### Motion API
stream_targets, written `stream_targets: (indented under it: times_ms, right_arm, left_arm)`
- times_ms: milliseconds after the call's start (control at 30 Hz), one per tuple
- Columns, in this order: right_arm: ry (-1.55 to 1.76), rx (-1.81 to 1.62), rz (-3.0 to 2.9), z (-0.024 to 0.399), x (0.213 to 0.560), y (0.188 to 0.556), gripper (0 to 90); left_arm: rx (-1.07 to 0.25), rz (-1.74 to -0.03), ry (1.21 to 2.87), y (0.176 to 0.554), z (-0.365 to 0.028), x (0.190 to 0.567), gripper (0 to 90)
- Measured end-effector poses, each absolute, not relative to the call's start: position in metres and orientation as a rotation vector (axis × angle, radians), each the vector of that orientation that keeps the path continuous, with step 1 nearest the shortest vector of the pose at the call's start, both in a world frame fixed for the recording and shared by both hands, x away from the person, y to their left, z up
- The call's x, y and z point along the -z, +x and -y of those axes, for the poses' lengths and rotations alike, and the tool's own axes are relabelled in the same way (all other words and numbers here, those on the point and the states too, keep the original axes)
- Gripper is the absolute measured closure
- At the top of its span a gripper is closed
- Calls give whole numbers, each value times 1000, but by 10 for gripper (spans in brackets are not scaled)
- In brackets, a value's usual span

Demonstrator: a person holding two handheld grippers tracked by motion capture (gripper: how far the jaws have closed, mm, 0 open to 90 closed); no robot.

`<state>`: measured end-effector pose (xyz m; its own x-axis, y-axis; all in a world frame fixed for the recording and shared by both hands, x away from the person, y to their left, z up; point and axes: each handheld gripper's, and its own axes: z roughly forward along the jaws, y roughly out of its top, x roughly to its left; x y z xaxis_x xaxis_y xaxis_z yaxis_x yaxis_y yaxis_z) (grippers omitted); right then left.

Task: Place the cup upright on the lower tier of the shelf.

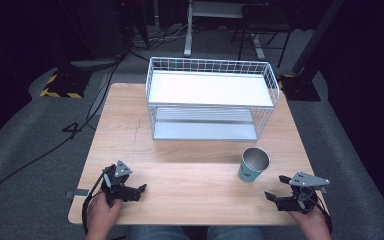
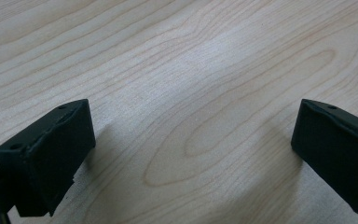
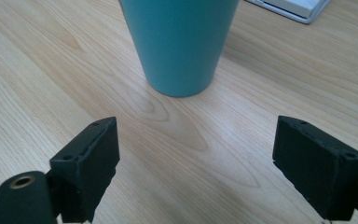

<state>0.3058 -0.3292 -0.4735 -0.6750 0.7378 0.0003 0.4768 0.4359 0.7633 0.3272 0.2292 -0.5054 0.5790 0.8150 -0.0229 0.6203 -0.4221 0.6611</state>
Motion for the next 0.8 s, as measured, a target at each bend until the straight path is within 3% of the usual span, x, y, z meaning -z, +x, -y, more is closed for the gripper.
stream_targets:
  times_ms: [800]
  right_arm:
    - [1077,-1215,-2265,283,483,337,129]
  left_arm:
    - [-404,-1138,2177,328,-229,506,1]
